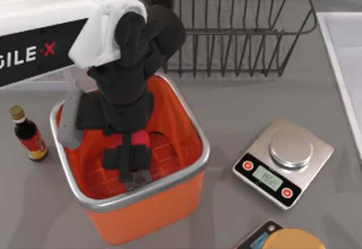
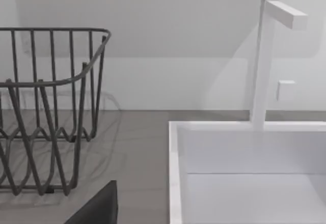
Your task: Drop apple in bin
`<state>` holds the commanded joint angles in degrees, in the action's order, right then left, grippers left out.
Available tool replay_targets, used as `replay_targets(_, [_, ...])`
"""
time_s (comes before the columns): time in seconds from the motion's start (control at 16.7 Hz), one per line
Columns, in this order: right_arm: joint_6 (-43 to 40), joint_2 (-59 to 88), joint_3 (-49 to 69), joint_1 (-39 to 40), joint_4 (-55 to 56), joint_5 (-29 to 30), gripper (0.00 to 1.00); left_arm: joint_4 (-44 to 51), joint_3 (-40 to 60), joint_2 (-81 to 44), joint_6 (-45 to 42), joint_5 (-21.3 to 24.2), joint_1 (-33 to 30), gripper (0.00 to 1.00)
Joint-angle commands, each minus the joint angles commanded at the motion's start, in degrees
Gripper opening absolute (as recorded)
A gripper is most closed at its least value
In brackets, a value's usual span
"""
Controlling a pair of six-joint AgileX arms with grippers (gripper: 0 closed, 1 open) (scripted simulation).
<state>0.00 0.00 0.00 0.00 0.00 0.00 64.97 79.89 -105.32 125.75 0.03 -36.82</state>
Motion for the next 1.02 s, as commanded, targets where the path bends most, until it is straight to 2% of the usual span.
replay_targets(0.66, [0.00,0.00,0.00,0.00,0.00,0.00,1.00,0.00,0.00,0.00,0.00,0.00,0.00,0.98])
replay_targets(1.02, [0.00,0.00,0.00,0.00,0.00,0.00,1.00,0.00,0.00,0.00,0.00,0.00,0.00,1.00])
